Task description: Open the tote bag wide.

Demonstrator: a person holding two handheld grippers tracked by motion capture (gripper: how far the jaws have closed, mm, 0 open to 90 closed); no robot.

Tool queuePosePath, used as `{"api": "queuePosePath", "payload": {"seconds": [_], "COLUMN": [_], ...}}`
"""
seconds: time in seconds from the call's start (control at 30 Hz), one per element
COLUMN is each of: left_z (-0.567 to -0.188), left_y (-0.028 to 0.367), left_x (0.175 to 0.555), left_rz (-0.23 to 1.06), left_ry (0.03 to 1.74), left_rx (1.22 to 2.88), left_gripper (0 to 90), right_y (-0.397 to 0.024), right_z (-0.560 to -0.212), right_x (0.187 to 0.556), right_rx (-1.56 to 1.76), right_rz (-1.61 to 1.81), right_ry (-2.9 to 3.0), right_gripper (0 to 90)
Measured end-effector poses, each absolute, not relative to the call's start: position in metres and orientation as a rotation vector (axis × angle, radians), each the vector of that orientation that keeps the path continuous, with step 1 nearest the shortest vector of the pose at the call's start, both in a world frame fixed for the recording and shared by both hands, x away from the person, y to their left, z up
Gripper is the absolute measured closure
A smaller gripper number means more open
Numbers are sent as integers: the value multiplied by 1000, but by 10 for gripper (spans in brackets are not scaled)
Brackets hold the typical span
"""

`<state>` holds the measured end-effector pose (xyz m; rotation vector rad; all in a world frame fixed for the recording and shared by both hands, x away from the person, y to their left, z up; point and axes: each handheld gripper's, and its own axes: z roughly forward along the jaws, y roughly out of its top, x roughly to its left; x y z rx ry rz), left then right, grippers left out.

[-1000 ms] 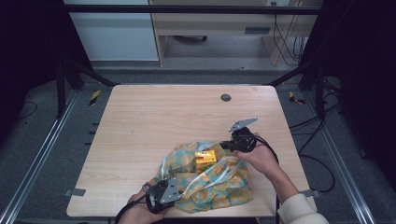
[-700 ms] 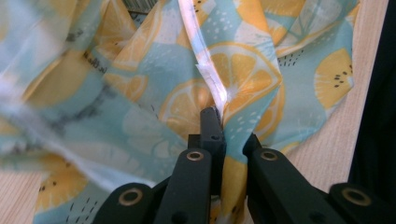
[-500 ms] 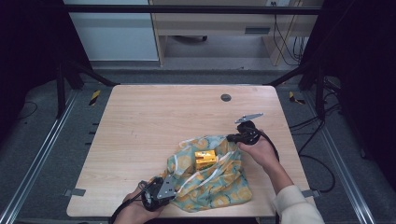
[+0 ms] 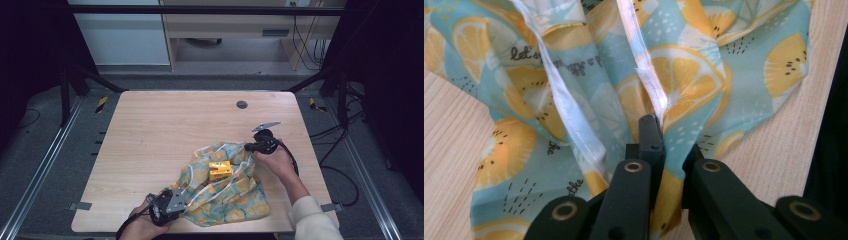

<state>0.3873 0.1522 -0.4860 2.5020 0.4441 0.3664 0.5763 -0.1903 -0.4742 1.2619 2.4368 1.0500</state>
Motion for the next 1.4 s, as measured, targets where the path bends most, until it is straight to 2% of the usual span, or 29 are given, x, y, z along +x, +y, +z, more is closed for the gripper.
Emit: {"api": "queuePosePath", "payload": {"seconds": [0.4,0.43,0.47,0.57,0.7,0.77,0.87,0.97,1.1,1.23,1.4], "left_z": [-485,-485,-483,-473,-463,-459,-451,-442,-428,-424,-441], "left_y": [153,153,154,156,160,159,158,156,156,156,147], "left_x": [386,386,385,383,381,380,377,376,384,410,446], "left_rz": [358,363,387,440,473,475,474,478,511,552,552], "left_ry": [442,443,448,475,495,494,480,477,505,600,687], "left_rx": [2506,2498,2479,2376,2255,2206,2157,2122,2114,2117,2184], "left_gripper": [888,882,856,666,485,431,373,349,368,388,390], "right_y": [-190,-191,-190,-192,-198,-202,-207,-210,-209,-203,-188], "right_z": [-476,-475,-473,-461,-438,-426,-413,-405,-404,-409,-418], "right_x": [577,576,575,567,549,539,523,507,487,477,476], "right_rx": [1262,1240,1239,1189,1140,1117,1082,1045,997,952,896], "right_rz": [1021,1023,1029,1040,1103,1121,1150,1185,1215,1227,1238], "right_ry": [2426,2432,2424,2382,2305,2277,2237,2236,2259,2303,2400], "right_gripper": [900,879,823,654,492,415,377,381,371,352,336]}}
